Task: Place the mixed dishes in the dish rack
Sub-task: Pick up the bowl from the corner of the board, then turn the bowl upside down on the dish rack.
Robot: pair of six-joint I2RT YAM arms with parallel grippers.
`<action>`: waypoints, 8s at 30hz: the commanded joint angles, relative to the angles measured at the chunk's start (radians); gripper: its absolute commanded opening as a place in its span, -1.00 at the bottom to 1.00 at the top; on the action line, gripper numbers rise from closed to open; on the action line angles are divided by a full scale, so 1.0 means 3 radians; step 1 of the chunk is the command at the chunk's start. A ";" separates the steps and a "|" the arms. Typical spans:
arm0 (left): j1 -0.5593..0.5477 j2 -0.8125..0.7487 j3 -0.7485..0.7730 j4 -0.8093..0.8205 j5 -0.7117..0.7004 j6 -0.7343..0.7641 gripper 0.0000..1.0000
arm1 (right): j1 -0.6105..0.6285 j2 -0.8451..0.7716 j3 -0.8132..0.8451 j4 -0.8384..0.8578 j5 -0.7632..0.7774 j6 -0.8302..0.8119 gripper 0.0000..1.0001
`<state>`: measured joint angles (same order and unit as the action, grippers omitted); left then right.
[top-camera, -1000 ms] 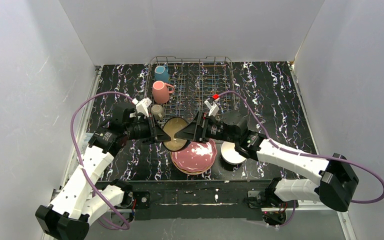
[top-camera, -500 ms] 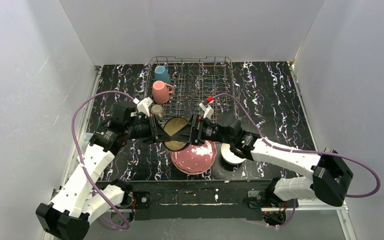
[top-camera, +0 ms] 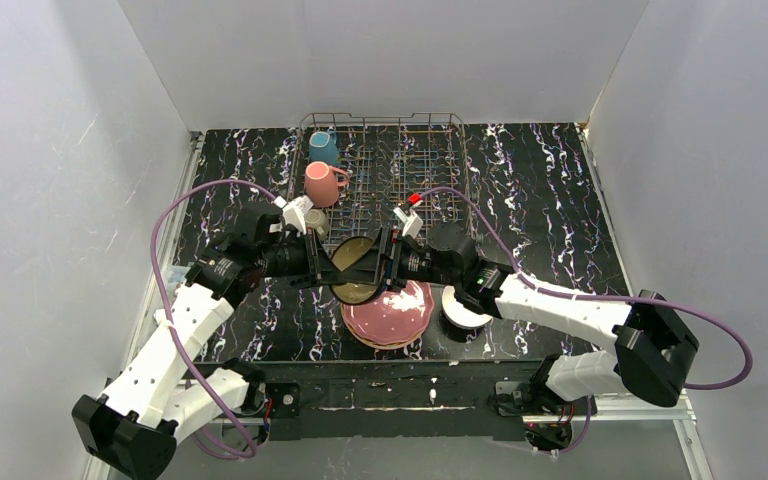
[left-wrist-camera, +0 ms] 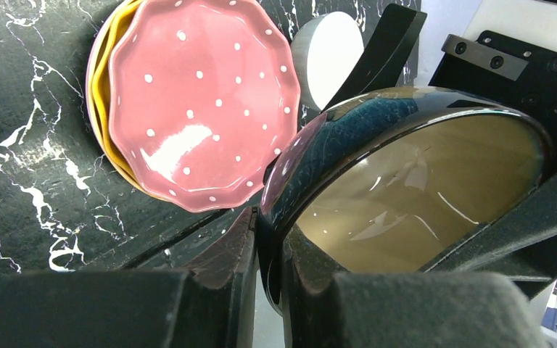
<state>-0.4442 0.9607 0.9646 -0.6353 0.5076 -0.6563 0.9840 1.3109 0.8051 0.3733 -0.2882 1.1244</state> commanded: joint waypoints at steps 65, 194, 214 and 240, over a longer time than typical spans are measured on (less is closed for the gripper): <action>-0.0141 0.0070 0.0625 -0.0405 -0.0676 0.0455 -0.08 | -0.0035 -0.0412 0.0398 -0.0784 0.0631 -0.0661 -0.84; -0.0141 -0.0094 -0.0280 -0.0167 -0.1441 0.1232 -0.42 | -0.1318 0.4160 0.4302 -0.0715 0.4606 -0.6005 0.97; -0.0140 -0.0094 -0.0278 -0.0169 -0.1413 0.1232 -0.41 | -0.1244 0.4020 0.4290 -0.1092 0.4432 -0.5689 0.97; -0.0138 -0.0160 -0.0290 -0.0168 -0.1385 0.1232 -0.41 | -0.1099 0.3768 0.4055 -0.1446 0.4349 -0.5688 0.97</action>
<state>-0.4820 0.9276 0.8776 -0.6781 0.0895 -0.2981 0.6430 2.5191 2.0129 -0.0521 1.0210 -0.6025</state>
